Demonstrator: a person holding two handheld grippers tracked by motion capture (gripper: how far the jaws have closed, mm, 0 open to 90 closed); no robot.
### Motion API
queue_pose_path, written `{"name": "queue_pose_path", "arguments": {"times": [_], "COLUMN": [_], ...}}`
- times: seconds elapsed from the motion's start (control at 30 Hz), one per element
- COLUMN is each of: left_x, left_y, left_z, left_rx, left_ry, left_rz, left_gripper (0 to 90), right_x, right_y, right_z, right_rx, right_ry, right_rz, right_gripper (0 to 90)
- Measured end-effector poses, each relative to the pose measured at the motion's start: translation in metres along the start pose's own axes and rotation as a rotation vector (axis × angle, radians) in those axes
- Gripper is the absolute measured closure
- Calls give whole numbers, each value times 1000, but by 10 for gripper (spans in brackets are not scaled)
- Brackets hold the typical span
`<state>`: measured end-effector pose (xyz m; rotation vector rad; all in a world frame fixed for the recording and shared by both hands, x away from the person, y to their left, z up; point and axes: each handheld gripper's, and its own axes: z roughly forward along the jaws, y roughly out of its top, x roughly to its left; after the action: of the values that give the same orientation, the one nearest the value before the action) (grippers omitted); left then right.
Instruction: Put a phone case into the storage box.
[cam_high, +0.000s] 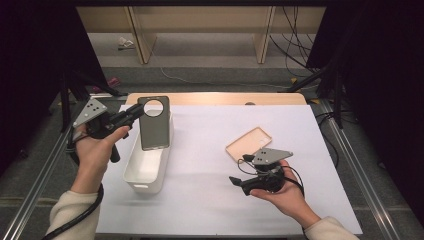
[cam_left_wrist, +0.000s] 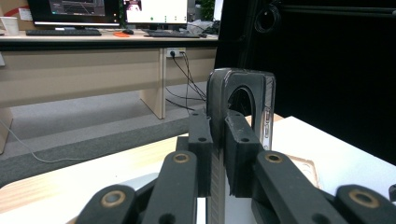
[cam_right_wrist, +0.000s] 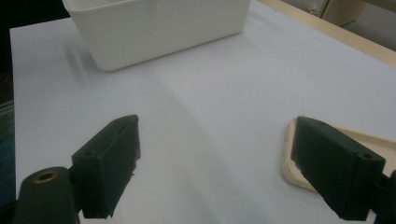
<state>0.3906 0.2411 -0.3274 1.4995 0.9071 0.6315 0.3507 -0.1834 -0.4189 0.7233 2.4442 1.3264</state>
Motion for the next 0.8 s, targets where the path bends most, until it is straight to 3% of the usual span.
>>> {"name": "queue_pose_path", "arguments": {"times": [0.63,0.8], "left_x": [17,24], "left_y": [-4,-7], "left_z": [2,7], "left_rx": [15,25], "left_ry": [7,7], "left_rz": [8,28], "left_gripper": [818,818], "right_x": [-1,-1], "right_y": [0,0], "right_z": [0,0], "right_rx": [-3,-12], "right_ry": [-2,1], "right_rz": [5,24], "right_gripper": [166,167]}}
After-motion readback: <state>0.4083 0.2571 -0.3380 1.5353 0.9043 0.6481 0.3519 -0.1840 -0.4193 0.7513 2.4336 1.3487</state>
